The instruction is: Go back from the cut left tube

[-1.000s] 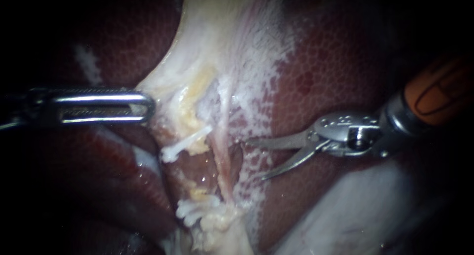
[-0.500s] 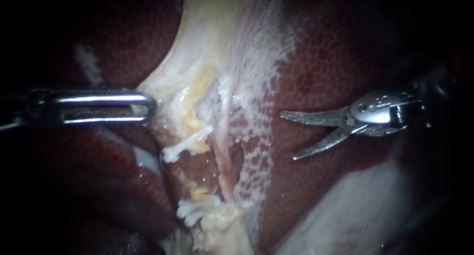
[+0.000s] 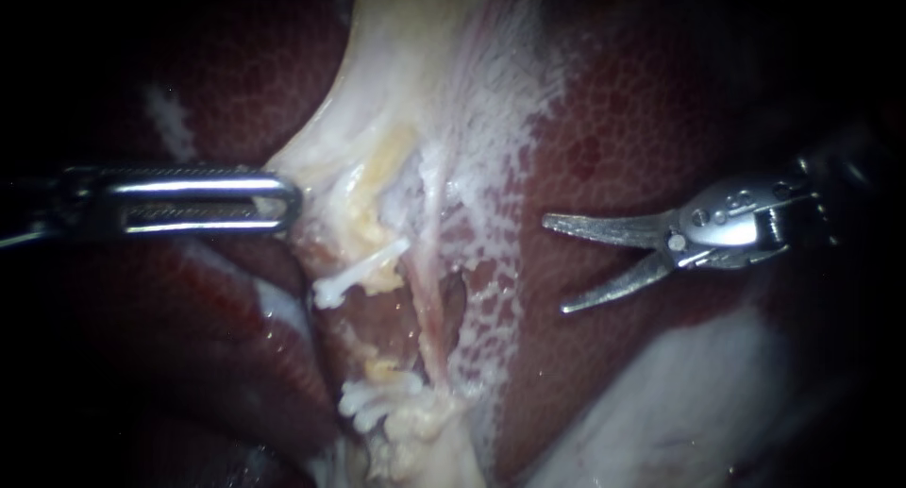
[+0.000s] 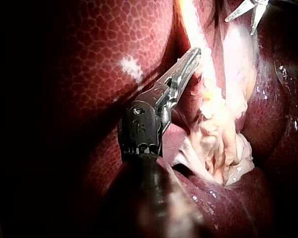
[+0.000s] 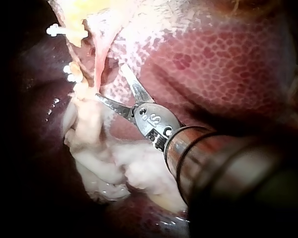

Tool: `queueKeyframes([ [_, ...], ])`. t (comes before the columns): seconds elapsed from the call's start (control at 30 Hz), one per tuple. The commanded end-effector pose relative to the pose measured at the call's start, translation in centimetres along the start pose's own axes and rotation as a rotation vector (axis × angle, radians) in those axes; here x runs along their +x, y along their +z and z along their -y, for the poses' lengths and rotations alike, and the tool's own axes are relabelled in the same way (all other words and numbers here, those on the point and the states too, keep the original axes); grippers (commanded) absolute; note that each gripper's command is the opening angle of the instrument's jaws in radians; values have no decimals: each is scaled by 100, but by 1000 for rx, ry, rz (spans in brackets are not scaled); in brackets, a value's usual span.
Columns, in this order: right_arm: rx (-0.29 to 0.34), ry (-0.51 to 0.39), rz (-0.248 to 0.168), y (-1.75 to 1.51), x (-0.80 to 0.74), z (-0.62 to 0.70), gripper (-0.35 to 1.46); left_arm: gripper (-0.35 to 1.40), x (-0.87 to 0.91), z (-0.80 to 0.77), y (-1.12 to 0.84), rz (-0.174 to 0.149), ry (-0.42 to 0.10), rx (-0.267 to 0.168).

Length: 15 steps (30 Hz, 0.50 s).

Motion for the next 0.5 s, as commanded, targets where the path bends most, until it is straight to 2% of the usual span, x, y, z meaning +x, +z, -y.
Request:
queueKeyframes([
  [0.03,-1,0,-1,0,0,0,143,-35,0,0,0,0,0,0],
  [0.3,-1,0,-1,-1,0,1,143,-35,3,-10,2,0,0,-3],
  [0.37,-1,0,-1,-1,0,0,143,-35,6,-14,3,3,1,-3],
  [0.5,-1,0,-1,-2,-1,0,143,-35,18,-24,10,-11,7,-8],
])
